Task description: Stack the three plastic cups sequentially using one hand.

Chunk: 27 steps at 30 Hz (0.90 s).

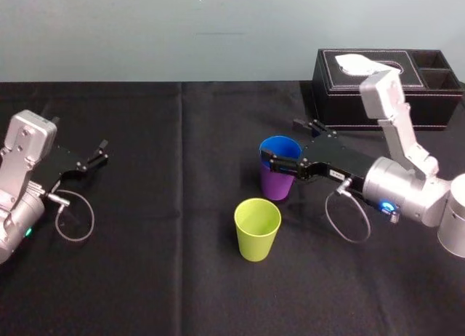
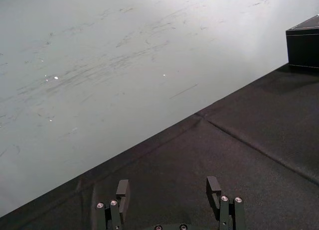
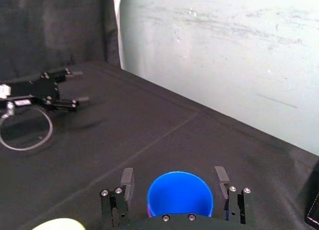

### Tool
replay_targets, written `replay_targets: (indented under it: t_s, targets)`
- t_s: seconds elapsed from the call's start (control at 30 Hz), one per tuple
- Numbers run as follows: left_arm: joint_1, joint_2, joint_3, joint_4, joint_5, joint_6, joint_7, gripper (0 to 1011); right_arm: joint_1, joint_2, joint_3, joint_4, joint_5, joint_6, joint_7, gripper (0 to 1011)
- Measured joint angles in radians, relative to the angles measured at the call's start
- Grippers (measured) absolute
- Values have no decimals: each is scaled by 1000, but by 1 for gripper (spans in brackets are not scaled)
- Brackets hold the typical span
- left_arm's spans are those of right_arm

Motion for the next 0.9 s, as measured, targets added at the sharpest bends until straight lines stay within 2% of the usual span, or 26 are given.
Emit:
replay_targets:
  t_s: [0.13, 0.2, 0.3, 0.37, 0.43, 0.47, 0.6, 0.67, 0.9]
  targets:
    - [0, 0, 0, 0, 0, 0, 0, 1012, -53, 32, 29, -65, 41, -14, 11, 1000]
    - [0, 0, 0, 0, 0, 0, 0, 1011, -62, 38, 34, -76, 49, -17, 13, 1000]
    - [0, 0, 0, 0, 0, 0, 0, 1011, -126, 82, 65, -143, 85, -33, 22, 1000]
    - [0, 0, 0, 0, 0, 0, 0, 1011, -148, 99, 75, -162, 97, -38, 27, 1000]
    - [0, 0, 0, 0, 0, 0, 0, 1011, -198, 137, 92, -202, 117, -51, 38, 1000]
    - [0, 0, 0, 0, 0, 0, 0, 1011, -198, 137, 92, -202, 117, -51, 38, 1000]
    - [0, 0, 0, 0, 0, 0, 0, 1012, -262, 190, 100, -233, 130, -71, 60, 1000]
    - [0, 0, 0, 0, 0, 0, 0, 1011, -277, 203, 99, -236, 131, -78, 69, 1000]
    - [0, 0, 0, 0, 0, 0, 0, 1011, -321, 246, 72, -229, 119, -104, 109, 1000]
